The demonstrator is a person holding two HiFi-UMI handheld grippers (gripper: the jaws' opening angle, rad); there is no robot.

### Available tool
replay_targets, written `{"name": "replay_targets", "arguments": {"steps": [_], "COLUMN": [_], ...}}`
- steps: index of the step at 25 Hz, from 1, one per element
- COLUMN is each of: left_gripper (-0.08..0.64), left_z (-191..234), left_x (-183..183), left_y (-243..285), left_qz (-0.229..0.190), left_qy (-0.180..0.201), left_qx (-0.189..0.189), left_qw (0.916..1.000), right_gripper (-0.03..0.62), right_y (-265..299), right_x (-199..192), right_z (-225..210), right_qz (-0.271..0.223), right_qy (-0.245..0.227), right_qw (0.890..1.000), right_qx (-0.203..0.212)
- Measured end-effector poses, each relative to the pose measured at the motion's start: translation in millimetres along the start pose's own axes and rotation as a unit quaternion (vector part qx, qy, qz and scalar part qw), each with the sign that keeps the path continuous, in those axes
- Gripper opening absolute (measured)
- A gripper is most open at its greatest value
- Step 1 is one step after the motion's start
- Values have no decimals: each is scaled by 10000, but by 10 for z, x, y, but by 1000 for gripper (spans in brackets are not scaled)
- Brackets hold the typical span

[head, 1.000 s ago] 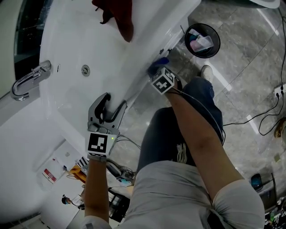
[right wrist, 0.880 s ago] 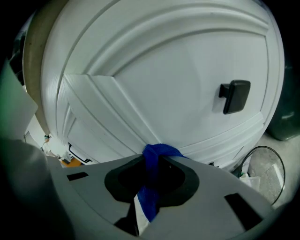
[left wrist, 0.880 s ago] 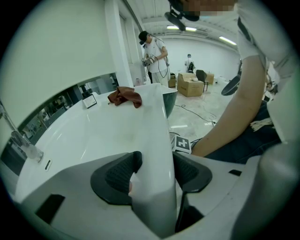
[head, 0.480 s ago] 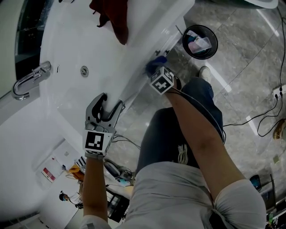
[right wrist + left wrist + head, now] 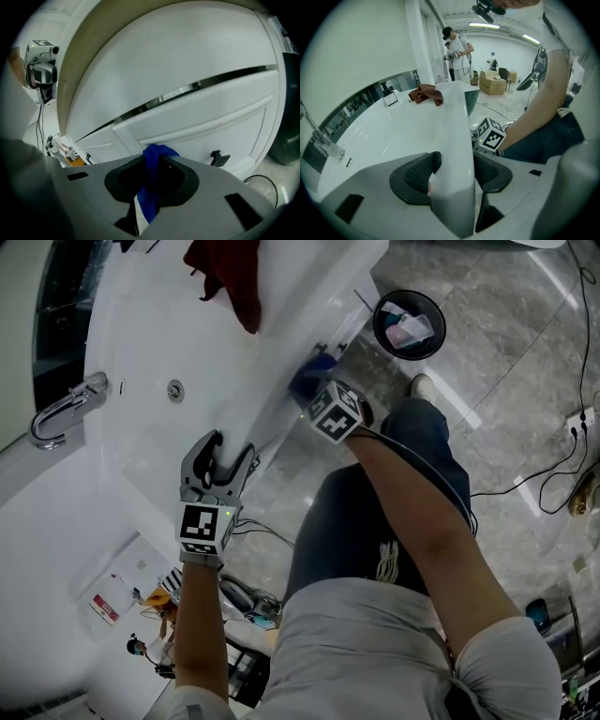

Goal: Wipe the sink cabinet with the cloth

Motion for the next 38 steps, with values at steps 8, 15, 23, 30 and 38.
{"name": "replay_targets", "arguments": {"steps": [8, 15, 23, 30, 38], "left_gripper": [256, 255, 255, 255, 256], "left_z": [18, 37, 53, 53, 52], "left_x": [158, 560, 726, 833, 843], "left_y": [78, 316, 459, 552, 568], "left_qz": [9, -169, -208, -157, -126], "left_qy": [-157, -72, -7, 37, -11], "left_qx": [-126, -139, -238, -213, -245], "left_qw": [9998, 9997, 9995, 9996, 9996], "right_gripper": [61, 61, 61, 61, 61], "right_y": [-149, -368, -606, -734, -839], "right_x": [131, 316, 531, 656, 719], "right_z": [15, -90, -425, -722, -1109], "right_qz": [-138, -481, -934, -1176, -1280], "right_qy": [419, 519, 674, 681, 952], "right_qw": [9990, 9975, 9927, 9892, 9830], "right_qx": [4, -76, -360, -557, -908]}}
Point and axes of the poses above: the fingertips, and each gripper's own axes: y forward along the fingers, z to its left, x out of its top, the point moved 3 cm from there along -y, backward along the fingers, and after that the axes turned 9 degrees about y, right-handed, at the moved point
